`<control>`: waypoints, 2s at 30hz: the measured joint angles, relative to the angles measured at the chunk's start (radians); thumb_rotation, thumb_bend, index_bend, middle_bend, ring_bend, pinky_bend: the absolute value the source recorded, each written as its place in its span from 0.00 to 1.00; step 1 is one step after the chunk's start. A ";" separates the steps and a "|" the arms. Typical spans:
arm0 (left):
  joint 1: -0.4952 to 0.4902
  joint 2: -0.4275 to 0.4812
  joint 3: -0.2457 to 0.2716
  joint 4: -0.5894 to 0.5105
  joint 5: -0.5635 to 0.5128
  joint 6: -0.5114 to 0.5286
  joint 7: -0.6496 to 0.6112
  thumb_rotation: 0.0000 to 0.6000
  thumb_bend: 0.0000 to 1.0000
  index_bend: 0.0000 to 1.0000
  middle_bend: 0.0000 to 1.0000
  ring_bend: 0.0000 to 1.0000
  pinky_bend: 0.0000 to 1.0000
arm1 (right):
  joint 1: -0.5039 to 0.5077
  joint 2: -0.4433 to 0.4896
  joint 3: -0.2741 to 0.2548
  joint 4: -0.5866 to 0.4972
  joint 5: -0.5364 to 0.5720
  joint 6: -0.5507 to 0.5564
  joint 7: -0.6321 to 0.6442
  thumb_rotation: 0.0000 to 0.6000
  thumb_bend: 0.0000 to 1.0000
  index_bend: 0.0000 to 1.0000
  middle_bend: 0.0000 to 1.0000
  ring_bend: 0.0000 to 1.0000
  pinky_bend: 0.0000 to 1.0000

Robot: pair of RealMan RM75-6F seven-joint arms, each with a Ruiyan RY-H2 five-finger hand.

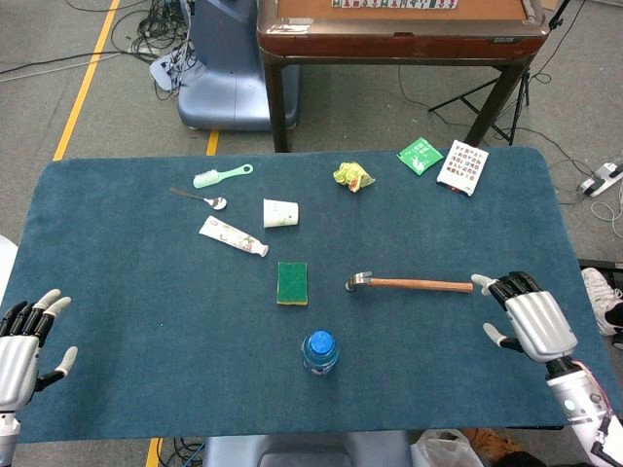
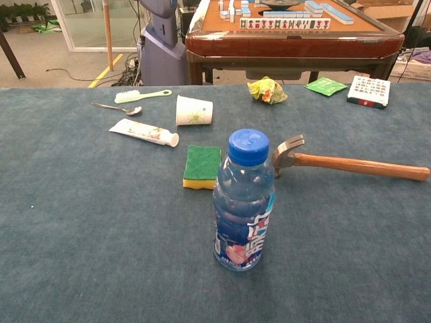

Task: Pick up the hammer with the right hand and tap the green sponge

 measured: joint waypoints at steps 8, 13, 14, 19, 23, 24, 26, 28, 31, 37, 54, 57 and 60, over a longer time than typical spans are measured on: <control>0.011 0.003 0.005 -0.001 0.005 0.012 -0.003 1.00 0.28 0.18 0.13 0.15 0.09 | 0.120 -0.066 0.037 0.027 0.075 -0.163 -0.003 1.00 0.27 0.23 0.34 0.22 0.20; 0.015 0.002 0.005 -0.001 0.004 0.015 0.000 1.00 0.28 0.18 0.13 0.15 0.09 | 0.205 -0.128 0.056 0.063 0.129 -0.269 -0.014 1.00 0.28 0.23 0.29 0.17 0.20; 0.016 0.001 0.006 -0.002 0.004 0.015 0.002 1.00 0.28 0.18 0.13 0.15 0.09 | 0.218 -0.141 0.059 0.072 0.140 -0.284 -0.016 1.00 0.28 0.23 0.28 0.16 0.20; 0.016 0.001 0.005 -0.003 0.004 0.013 0.004 1.00 0.28 0.18 0.13 0.15 0.09 | 0.268 -0.203 0.076 0.131 0.201 -0.334 -0.019 1.00 0.28 0.23 0.26 0.15 0.20; 0.014 0.002 0.003 -0.005 0.002 0.009 0.004 1.00 0.28 0.18 0.13 0.15 0.09 | 0.298 -0.242 0.084 0.174 0.243 -0.369 -0.027 1.00 0.28 0.23 0.26 0.15 0.20; 0.013 0.001 0.002 -0.005 0.002 0.009 0.004 1.00 0.28 0.18 0.13 0.15 0.09 | 0.305 -0.250 0.085 0.182 0.252 -0.377 -0.029 1.00 0.28 0.23 0.26 0.15 0.20; 0.012 0.001 0.001 -0.003 0.001 0.006 0.005 1.00 0.28 0.18 0.13 0.15 0.09 | 0.322 -0.267 0.087 0.201 0.269 -0.395 -0.034 1.00 0.28 0.23 0.26 0.15 0.20; 0.010 -0.001 0.001 -0.002 0.001 0.002 0.007 1.00 0.28 0.18 0.13 0.15 0.09 | 0.338 -0.284 0.088 0.223 0.285 -0.415 -0.036 1.00 0.28 0.23 0.26 0.15 0.20; 0.007 -0.004 0.000 0.000 -0.002 -0.003 0.008 1.00 0.28 0.18 0.13 0.15 0.09 | 0.362 -0.313 0.089 0.258 0.304 -0.444 -0.037 1.00 0.29 0.23 0.26 0.15 0.20; 0.010 -0.004 -0.003 0.005 -0.011 -0.001 0.002 1.00 0.28 0.18 0.13 0.15 0.09 | 0.402 -0.379 0.093 0.335 0.348 -0.500 -0.025 1.00 0.38 0.23 0.30 0.15 0.20; 0.024 -0.003 -0.002 0.022 -0.019 0.009 -0.018 1.00 0.28 0.18 0.13 0.15 0.09 | 0.468 -0.465 0.076 0.421 0.393 -0.550 -0.033 1.00 0.51 0.31 0.36 0.16 0.20; 0.024 -0.004 -0.002 0.024 -0.017 0.009 -0.019 1.00 0.28 0.18 0.13 0.15 0.09 | 0.473 -0.467 0.074 0.423 0.398 -0.551 -0.038 1.00 0.51 0.32 0.36 0.16 0.20; 0.024 -0.004 -0.002 0.025 -0.018 0.009 -0.018 1.00 0.28 0.18 0.13 0.15 0.09 | 0.477 -0.469 0.071 0.423 0.403 -0.552 -0.042 1.00 0.51 0.33 0.36 0.16 0.20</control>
